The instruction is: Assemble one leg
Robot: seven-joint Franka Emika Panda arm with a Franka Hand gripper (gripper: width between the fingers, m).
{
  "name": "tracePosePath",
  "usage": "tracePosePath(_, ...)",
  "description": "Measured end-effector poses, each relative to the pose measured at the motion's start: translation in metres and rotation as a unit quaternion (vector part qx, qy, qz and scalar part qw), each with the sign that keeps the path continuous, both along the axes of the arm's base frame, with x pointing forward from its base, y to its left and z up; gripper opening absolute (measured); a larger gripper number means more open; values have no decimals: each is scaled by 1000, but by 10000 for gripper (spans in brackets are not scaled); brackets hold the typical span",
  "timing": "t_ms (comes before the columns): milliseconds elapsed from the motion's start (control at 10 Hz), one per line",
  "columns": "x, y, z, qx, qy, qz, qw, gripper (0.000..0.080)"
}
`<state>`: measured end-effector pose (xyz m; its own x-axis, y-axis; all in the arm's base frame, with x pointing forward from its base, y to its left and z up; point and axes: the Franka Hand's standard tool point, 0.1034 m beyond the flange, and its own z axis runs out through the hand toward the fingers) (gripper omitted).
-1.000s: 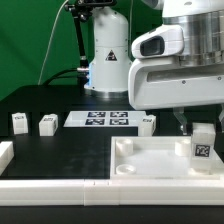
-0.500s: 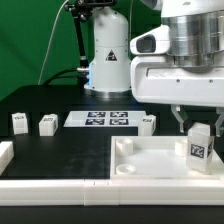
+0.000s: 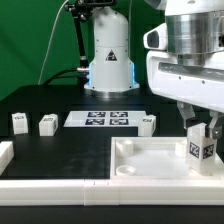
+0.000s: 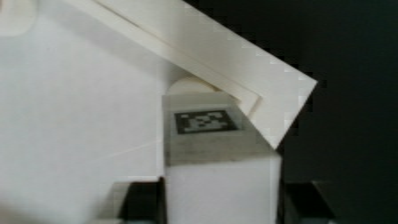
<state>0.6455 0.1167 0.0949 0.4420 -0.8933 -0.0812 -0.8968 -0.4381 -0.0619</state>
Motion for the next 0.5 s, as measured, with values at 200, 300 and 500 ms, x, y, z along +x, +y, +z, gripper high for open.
tracePosePath(200,0,0,0,1,0,-4,1000,294)
tracePosePath(300,0,0,-1,1,-2,24,1000,294)
tracePosePath(500,-2,2,-2,0,1,62,998,609)
